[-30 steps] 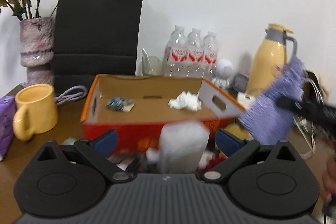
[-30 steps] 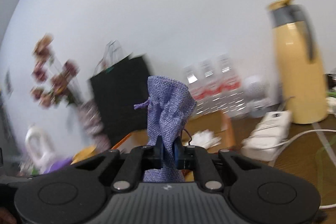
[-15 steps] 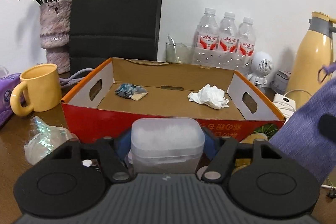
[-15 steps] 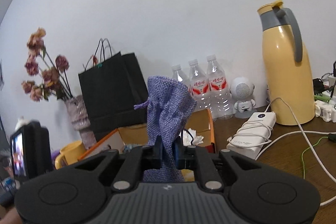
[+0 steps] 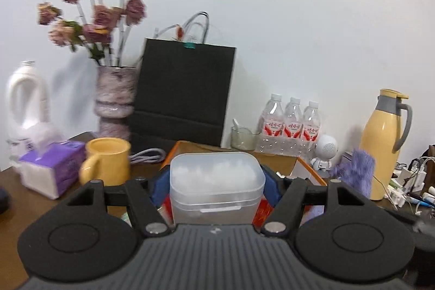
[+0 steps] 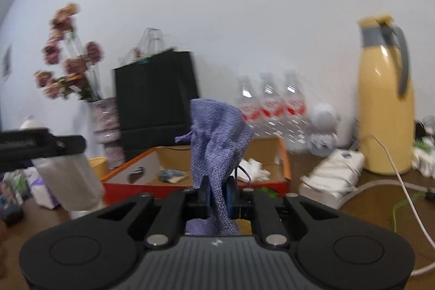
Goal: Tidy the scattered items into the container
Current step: 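Carry the pouch and white box into the cardboard box and release both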
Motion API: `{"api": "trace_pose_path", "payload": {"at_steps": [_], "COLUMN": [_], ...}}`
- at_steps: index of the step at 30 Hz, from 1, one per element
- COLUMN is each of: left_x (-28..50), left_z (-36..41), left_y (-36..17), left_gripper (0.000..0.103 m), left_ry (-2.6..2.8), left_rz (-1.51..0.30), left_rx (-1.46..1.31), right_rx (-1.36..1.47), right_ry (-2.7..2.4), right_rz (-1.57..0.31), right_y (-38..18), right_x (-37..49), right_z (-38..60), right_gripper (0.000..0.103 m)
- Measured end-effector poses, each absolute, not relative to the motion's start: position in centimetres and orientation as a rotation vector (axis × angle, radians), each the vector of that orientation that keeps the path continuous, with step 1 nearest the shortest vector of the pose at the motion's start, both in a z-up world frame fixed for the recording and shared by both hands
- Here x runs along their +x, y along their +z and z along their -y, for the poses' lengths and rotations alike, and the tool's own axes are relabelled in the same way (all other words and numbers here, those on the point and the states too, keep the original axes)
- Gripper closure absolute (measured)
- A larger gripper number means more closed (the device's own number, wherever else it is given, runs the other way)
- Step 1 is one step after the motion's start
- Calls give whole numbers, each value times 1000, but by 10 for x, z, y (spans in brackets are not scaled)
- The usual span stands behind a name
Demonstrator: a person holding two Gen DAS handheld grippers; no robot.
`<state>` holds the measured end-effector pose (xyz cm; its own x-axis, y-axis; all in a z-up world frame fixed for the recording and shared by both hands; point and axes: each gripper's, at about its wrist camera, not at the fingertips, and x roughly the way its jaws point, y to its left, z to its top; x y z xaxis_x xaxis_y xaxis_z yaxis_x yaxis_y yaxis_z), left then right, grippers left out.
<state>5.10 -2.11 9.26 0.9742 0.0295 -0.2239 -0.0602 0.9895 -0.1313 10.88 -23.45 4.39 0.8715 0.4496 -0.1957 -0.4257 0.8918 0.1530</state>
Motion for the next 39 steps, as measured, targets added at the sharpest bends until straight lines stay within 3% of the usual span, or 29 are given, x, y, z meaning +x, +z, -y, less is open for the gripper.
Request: {"api": "trace_pose_path", "payload": {"at_steps": [7, 12, 20, 28, 39], "left_x": [-37, -74, -113, -71, 134], "left_z": [16, 13, 16, 7, 19], "left_y": [65, 44, 42, 66, 147], "left_gripper": [35, 35, 35, 35, 35], "left_ry": [86, 62, 76, 7, -54], "left_rz": [-234, -338, -317, -304, -251], "left_rx": [-6, -56, -13, -75, -82], "right_rx": [84, -24, -28, 94, 153], "right_ry": [518, 542, 525, 507, 427], "right_rz": [-206, -251, -234, -274, -238], "right_y": [50, 40, 37, 50, 137], "right_x": [16, -45, -112, -54, 128], "right_z": [219, 213, 231, 239, 234], "right_gripper": [93, 93, 93, 93, 93]}}
